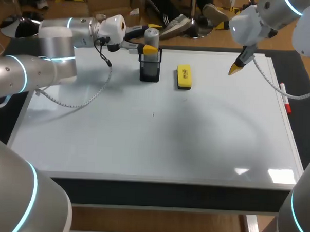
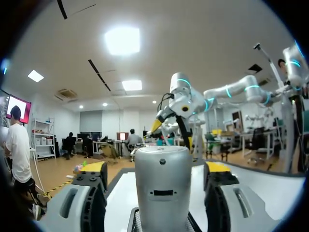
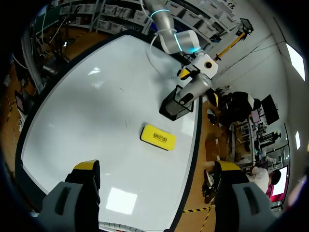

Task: Pick up the inspection probe, press it on each red-marked spot on the whiteboard one by one, put down the probe, pick up the eraser, and wipe off all the red marks.

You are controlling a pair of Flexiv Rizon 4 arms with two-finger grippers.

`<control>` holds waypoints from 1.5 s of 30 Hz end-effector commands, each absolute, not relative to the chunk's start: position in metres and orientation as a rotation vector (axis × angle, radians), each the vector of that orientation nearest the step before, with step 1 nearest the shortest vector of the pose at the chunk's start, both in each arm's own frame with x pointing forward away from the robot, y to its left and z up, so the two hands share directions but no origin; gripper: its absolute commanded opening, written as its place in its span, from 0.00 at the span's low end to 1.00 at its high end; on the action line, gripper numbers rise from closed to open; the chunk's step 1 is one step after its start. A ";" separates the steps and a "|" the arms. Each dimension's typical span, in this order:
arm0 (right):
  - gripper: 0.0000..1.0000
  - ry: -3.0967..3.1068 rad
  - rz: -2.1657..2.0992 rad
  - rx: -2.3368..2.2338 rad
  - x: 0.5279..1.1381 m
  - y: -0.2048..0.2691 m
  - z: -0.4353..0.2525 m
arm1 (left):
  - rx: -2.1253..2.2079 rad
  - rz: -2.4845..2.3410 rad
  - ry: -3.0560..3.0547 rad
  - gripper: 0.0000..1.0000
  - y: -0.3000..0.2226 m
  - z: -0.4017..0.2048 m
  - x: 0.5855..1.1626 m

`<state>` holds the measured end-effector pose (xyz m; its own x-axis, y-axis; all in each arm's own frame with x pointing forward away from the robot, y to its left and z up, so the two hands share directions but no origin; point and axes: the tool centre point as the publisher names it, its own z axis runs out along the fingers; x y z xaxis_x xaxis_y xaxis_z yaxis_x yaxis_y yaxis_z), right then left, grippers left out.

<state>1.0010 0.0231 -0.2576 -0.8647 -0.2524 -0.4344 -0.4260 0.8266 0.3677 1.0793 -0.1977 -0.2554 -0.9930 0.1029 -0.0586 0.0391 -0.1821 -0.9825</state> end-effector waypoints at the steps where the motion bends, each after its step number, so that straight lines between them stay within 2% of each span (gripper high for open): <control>1: 1.00 2.642 0.649 -0.512 1.001 0.023 -0.257 | -0.163 2.359 -2.022 1.00 -0.196 -0.248 1.075; 45: 1.00 2.642 0.649 -0.512 1.001 0.023 -0.257 | -0.177 1.862 -2.792 1.00 -0.155 -0.214 1.053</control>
<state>1.0010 0.0231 -0.2577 -0.8646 -0.2524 -0.4344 -0.4260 0.8266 0.3677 1.0636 -0.1590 -0.2206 -0.9758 0.0387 -0.2153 0.2183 0.2347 -0.9472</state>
